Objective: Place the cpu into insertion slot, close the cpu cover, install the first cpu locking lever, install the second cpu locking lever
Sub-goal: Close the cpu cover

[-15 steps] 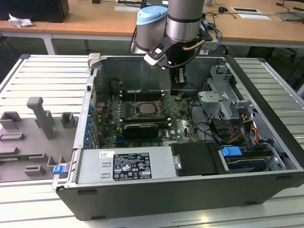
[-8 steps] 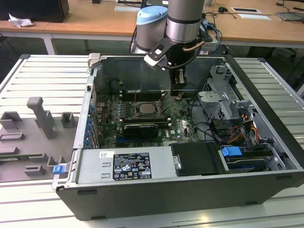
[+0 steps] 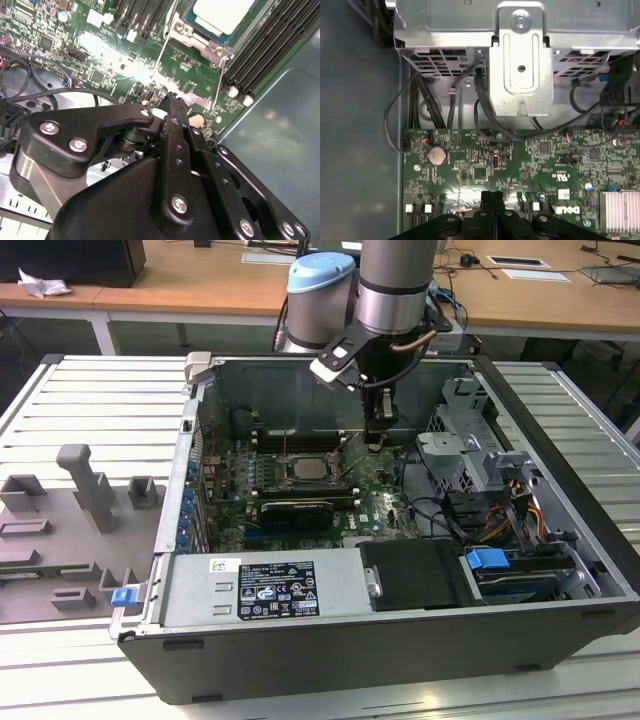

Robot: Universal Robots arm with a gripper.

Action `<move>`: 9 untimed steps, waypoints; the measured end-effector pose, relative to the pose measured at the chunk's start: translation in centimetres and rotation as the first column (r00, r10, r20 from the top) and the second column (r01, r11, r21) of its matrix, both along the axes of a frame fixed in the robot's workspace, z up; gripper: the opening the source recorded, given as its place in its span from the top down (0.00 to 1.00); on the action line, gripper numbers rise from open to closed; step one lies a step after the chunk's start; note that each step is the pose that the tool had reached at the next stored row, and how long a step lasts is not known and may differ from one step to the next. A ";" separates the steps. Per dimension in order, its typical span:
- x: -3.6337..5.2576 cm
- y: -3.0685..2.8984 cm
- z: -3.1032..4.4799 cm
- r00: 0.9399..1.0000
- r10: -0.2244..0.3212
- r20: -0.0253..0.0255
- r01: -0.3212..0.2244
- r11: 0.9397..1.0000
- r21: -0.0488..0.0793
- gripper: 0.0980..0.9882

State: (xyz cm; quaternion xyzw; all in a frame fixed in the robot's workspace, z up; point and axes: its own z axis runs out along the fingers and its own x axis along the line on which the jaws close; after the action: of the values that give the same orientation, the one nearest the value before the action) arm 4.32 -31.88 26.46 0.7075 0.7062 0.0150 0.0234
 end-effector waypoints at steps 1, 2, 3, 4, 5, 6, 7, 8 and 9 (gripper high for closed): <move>0.21 0.10 -0.08 1.000 0.000 0.000 0.000 1.000 0.000 0.99; 0.37 0.17 -0.17 1.000 0.000 -0.001 0.000 1.000 0.000 0.99; 0.53 0.22 -0.24 1.000 0.000 -0.001 0.000 1.000 0.000 0.99; 0.71 0.28 -0.35 1.000 0.001 -0.002 -0.001 1.000 0.000 0.99; 0.80 0.31 -0.46 1.000 0.001 -0.002 -0.001 1.000 0.000 0.99; 0.84 0.34 -0.66 1.000 0.005 -0.002 -0.005 1.000 0.000 0.99; 0.84 0.36 -0.77 1.000 0.009 -0.002 -0.009 1.000 0.000 0.99; 0.84 0.37 -0.89 1.000 0.015 -0.002 -0.015 1.000 0.000 0.99; 0.84 0.37 -1.01 1.000 0.019 -0.003 -0.019 1.000 0.001 0.99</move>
State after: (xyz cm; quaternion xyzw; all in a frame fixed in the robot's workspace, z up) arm 5.16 -31.51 25.45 0.7008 0.7129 0.0145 0.0221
